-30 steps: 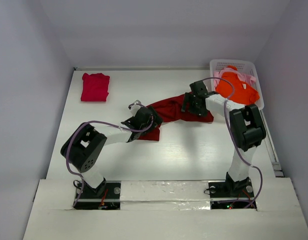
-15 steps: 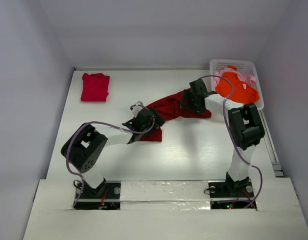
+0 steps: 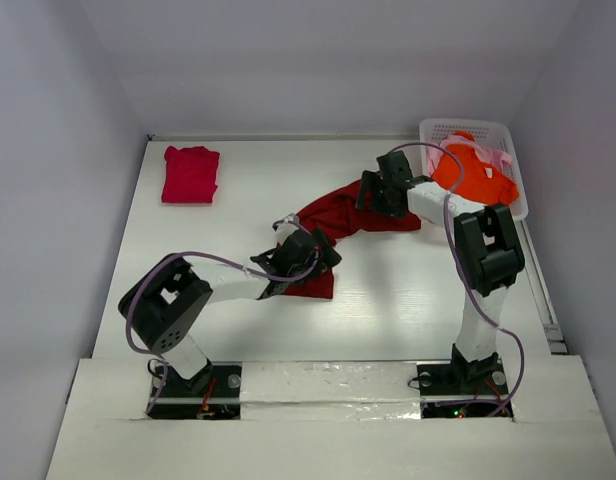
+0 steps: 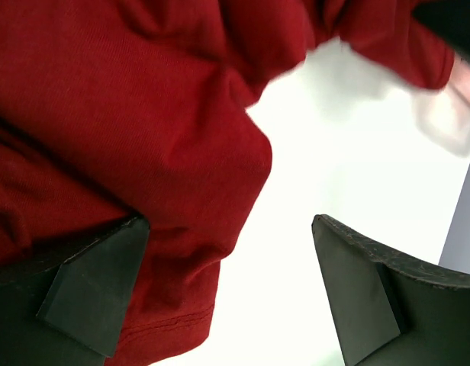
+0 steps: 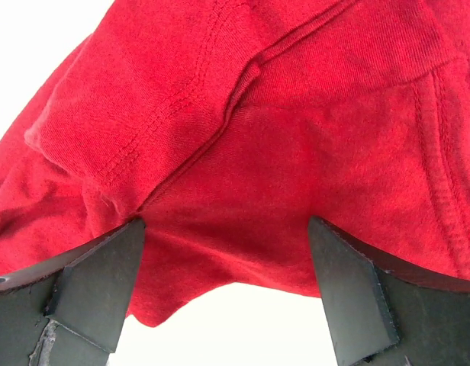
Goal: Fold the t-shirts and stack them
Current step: Fold the tshirt
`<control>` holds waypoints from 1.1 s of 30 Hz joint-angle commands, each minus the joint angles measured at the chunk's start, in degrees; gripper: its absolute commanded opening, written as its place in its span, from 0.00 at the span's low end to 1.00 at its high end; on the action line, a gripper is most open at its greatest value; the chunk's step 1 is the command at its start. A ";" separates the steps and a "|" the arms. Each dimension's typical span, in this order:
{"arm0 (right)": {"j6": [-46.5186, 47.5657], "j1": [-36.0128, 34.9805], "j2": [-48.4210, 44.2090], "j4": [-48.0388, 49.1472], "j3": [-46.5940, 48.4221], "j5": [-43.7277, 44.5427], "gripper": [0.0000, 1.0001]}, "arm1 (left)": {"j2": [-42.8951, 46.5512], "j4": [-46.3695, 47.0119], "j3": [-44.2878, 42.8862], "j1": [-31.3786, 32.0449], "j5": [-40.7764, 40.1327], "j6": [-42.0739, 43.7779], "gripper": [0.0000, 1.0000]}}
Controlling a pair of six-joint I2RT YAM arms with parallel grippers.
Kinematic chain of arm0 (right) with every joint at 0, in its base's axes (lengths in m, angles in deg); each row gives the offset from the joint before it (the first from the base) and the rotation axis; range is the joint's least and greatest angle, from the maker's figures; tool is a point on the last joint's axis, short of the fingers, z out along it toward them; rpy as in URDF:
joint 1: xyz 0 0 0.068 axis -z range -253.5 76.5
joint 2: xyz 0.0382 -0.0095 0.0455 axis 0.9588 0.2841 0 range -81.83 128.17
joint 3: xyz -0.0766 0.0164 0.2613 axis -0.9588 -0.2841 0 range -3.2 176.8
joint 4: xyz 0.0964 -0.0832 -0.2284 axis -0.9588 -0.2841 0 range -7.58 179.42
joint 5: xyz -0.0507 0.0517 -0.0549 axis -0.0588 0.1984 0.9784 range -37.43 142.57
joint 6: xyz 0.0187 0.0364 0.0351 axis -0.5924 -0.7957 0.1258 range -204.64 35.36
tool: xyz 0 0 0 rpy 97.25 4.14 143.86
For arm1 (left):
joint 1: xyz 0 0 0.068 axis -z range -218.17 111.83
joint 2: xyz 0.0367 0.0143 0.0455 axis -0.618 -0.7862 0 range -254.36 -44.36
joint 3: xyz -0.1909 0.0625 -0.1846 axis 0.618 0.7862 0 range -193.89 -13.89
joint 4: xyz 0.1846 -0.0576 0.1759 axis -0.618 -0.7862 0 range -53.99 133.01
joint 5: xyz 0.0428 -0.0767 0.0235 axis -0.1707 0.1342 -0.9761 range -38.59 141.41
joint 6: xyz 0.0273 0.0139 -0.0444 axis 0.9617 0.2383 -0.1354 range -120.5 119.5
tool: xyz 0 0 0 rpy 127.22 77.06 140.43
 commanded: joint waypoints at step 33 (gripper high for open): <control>3.58 -0.03 -0.62 -6.20 9.03 -1.44 0.92 | -0.13 -12.91 7.98 7.05 12.23 -0.89 0.94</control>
